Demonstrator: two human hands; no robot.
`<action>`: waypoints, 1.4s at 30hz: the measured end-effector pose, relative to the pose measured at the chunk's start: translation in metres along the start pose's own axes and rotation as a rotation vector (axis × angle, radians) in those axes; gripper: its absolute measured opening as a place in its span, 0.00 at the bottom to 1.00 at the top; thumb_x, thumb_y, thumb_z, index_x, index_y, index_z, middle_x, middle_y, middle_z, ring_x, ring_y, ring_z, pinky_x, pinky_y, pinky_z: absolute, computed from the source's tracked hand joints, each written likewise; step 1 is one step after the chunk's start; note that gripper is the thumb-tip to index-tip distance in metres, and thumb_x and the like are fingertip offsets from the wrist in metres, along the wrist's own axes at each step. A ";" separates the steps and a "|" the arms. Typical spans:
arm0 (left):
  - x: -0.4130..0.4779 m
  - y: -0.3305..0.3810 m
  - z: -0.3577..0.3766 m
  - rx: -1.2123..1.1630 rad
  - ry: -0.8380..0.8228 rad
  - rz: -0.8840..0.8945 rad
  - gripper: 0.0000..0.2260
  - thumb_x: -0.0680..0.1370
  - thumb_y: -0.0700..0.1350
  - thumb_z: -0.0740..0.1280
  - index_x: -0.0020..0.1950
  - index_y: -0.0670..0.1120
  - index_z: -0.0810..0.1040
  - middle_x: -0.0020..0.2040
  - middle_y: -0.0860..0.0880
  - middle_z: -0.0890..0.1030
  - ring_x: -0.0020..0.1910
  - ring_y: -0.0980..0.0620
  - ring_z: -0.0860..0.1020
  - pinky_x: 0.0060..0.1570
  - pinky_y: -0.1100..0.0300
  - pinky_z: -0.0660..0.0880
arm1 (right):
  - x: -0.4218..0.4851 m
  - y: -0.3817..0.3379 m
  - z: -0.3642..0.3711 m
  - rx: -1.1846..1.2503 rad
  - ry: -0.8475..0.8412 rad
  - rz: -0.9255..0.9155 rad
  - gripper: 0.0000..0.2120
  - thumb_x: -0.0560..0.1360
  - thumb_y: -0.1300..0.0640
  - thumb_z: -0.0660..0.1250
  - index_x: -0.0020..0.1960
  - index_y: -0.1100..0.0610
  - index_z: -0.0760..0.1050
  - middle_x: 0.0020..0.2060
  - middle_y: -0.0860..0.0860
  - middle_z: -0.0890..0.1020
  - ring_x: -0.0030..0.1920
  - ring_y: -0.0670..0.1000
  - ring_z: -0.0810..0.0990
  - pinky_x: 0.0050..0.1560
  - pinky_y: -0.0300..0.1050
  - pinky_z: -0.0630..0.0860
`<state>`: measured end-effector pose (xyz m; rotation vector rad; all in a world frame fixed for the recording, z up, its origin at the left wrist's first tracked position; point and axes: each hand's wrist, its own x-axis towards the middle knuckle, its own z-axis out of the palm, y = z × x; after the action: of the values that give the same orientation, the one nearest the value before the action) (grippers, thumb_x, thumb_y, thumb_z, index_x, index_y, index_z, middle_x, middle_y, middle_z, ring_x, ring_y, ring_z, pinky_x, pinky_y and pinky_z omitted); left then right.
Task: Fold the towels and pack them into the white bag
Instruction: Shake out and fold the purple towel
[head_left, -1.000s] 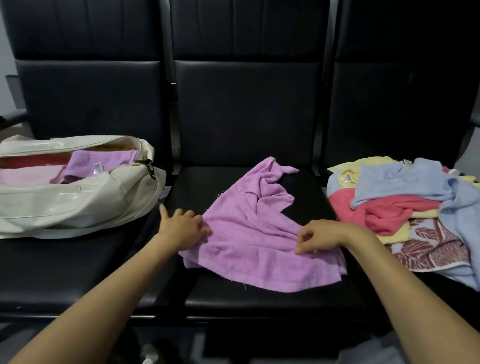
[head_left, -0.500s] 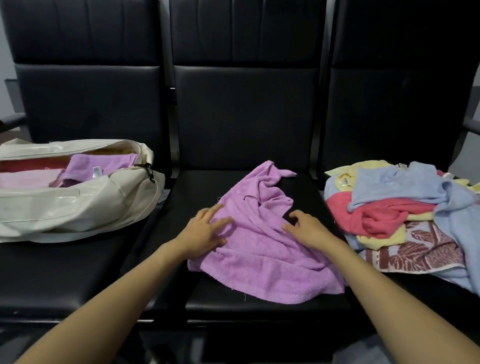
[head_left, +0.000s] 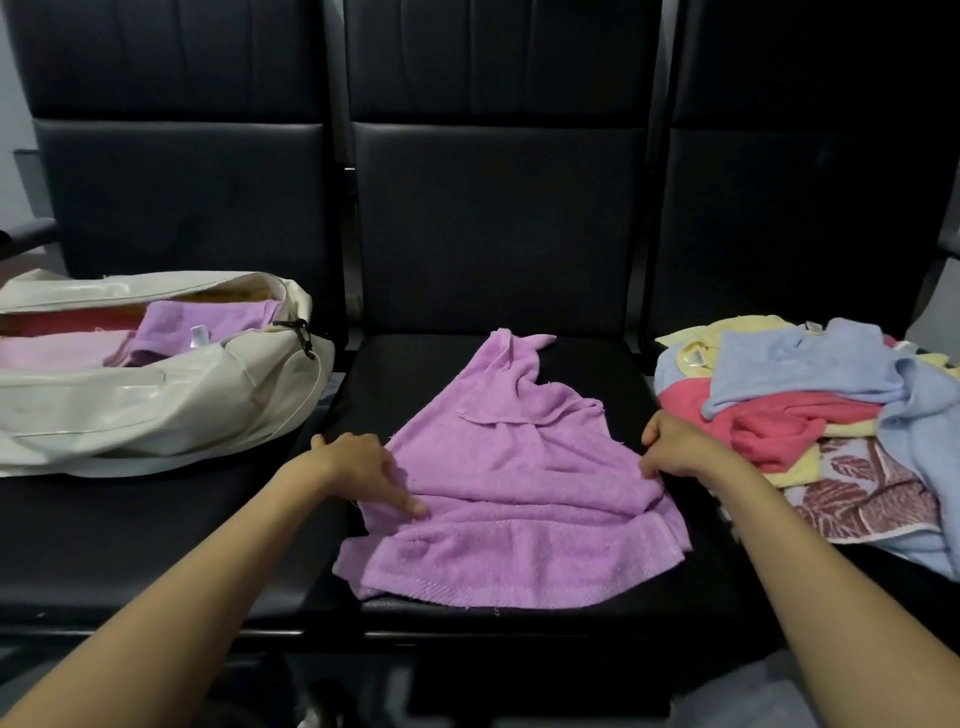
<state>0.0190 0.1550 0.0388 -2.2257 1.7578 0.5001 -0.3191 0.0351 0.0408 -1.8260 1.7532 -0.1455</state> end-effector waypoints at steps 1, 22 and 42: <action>0.004 0.001 0.002 -0.098 0.088 -0.019 0.25 0.68 0.73 0.64 0.45 0.51 0.75 0.50 0.53 0.76 0.52 0.50 0.73 0.62 0.46 0.66 | 0.000 0.002 0.002 -0.066 -0.018 0.012 0.08 0.70 0.65 0.68 0.45 0.60 0.70 0.38 0.55 0.74 0.37 0.51 0.71 0.36 0.43 0.67; 0.014 0.004 -0.007 -1.852 0.303 0.228 0.23 0.74 0.31 0.67 0.65 0.50 0.71 0.55 0.44 0.77 0.50 0.52 0.77 0.48 0.60 0.75 | -0.008 0.000 -0.019 1.427 -0.159 -0.141 0.24 0.76 0.71 0.61 0.66 0.51 0.71 0.56 0.57 0.77 0.52 0.54 0.79 0.47 0.46 0.76; -0.049 0.011 -0.007 -1.550 0.197 0.089 0.12 0.77 0.33 0.63 0.54 0.45 0.82 0.54 0.47 0.80 0.51 0.51 0.76 0.47 0.59 0.73 | -0.073 0.013 -0.024 0.743 0.057 -0.169 0.12 0.75 0.69 0.66 0.53 0.57 0.81 0.50 0.53 0.81 0.49 0.49 0.78 0.49 0.38 0.75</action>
<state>-0.0008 0.1929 0.0660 -3.0373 1.7054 2.3394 -0.3505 0.0960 0.0778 -1.4063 1.3144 -0.8062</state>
